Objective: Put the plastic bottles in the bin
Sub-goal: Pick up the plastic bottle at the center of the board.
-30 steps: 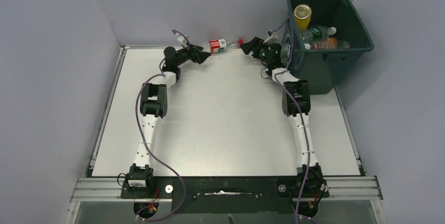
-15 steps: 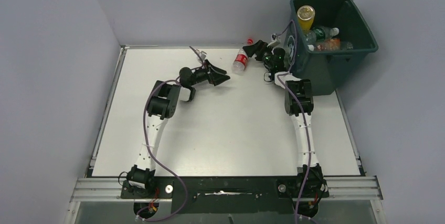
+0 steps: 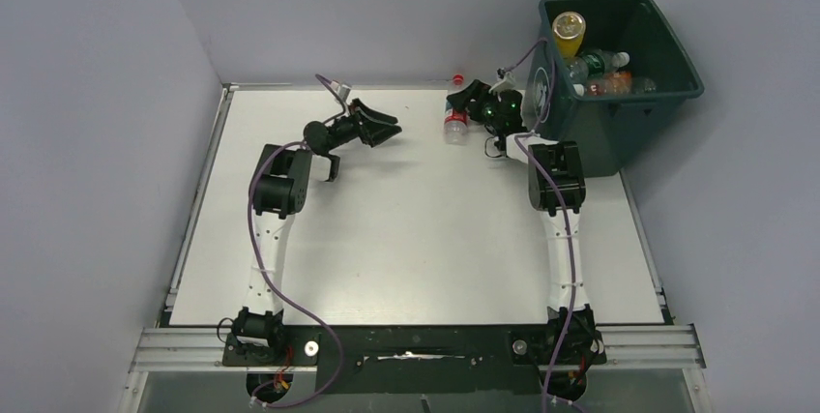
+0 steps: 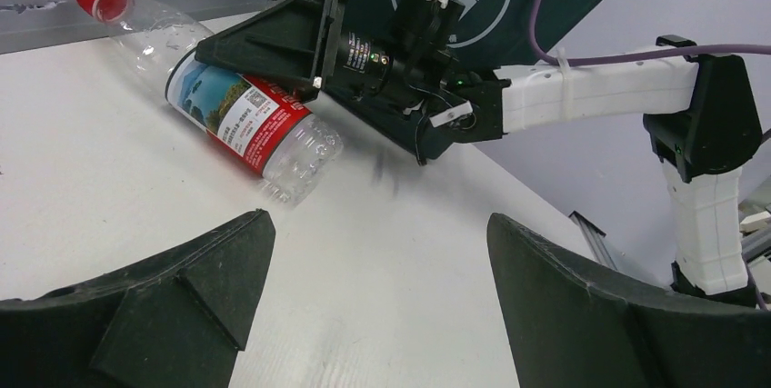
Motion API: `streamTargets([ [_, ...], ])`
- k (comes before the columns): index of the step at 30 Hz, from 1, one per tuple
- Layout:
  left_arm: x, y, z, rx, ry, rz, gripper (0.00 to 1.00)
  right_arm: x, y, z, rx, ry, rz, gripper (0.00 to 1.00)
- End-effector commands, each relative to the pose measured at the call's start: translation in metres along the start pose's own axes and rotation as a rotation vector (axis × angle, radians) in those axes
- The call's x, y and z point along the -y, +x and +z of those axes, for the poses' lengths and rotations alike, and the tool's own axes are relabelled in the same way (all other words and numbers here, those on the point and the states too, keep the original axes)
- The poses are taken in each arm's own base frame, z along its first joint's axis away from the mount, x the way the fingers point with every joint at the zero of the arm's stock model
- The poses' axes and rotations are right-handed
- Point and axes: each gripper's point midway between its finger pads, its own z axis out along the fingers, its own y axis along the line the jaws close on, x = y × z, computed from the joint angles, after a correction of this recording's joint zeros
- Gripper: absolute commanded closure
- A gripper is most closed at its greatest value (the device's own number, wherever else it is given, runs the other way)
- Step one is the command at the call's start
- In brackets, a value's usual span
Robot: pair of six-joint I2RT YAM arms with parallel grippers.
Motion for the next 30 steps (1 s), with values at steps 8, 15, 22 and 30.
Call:
streamTargets([
  [8, 0.03, -0.013, -0.006, -0.001, 0.067, -0.028, 0.11, 0.004, 0.046, -0.016, -0.205, 0.259, -0.031, 0.23],
  [15, 0.036, -0.015, -0.015, -0.009, 0.042, -0.084, 0.11, -0.012, 0.062, -0.028, -0.275, 0.271, -0.017, 0.27],
  [22, 0.041, -0.011, -0.028, 0.026, -0.015, -0.127, 0.11, -0.034, 0.081, -0.054, -0.335, 0.279, -0.043, 0.29],
  [30, 0.049, -0.012, -0.039, 0.067, -0.081, -0.158, 0.11, -0.054, 0.114, -0.087, -0.436, 0.33, -0.112, 0.33],
])
